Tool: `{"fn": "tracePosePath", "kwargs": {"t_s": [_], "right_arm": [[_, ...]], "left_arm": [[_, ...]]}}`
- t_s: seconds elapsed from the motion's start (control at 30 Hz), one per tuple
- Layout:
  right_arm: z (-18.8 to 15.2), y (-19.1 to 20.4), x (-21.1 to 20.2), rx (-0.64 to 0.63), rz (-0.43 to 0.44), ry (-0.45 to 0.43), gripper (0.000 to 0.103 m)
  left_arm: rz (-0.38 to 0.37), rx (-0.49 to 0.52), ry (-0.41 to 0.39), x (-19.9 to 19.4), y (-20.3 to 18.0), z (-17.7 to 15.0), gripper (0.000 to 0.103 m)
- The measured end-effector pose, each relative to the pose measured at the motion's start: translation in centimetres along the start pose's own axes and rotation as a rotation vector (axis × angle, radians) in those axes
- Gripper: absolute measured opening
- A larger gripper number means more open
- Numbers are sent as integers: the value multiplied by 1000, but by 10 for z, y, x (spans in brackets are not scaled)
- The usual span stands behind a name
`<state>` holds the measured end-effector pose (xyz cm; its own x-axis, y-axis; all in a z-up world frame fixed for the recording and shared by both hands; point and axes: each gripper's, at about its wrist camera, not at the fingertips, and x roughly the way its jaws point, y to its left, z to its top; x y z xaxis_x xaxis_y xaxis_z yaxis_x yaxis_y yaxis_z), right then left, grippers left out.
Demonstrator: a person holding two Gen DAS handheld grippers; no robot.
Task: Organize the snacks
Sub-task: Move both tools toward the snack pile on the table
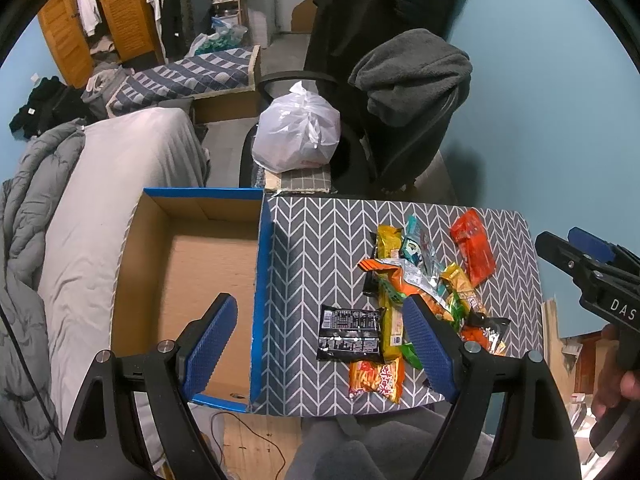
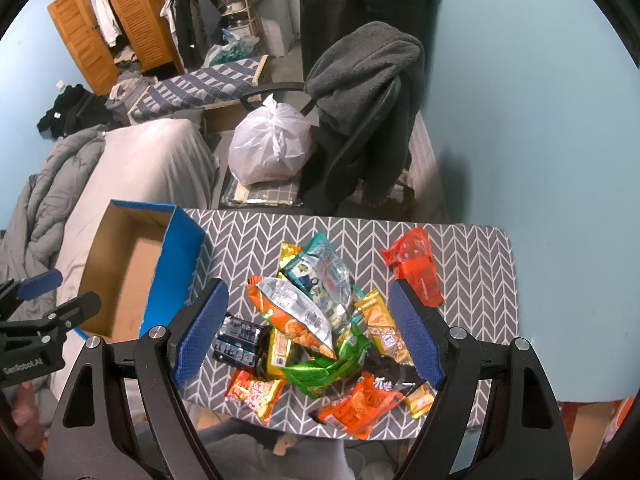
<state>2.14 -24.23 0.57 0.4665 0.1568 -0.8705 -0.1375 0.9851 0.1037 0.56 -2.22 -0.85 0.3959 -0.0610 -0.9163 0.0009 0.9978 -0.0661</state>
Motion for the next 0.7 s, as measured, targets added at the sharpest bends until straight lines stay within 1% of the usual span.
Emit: {"fn": "tracePosePath", "kwargs": {"t_s": [0.3,0.7], "right_arm": [[0,0,1,2,5,2,81],[0,-2,0,4,5,6,81]], "left_arm": [[-17,-16,24,6,-2,0,86],[-24,-32,34,7,-6,-2,86]]}}
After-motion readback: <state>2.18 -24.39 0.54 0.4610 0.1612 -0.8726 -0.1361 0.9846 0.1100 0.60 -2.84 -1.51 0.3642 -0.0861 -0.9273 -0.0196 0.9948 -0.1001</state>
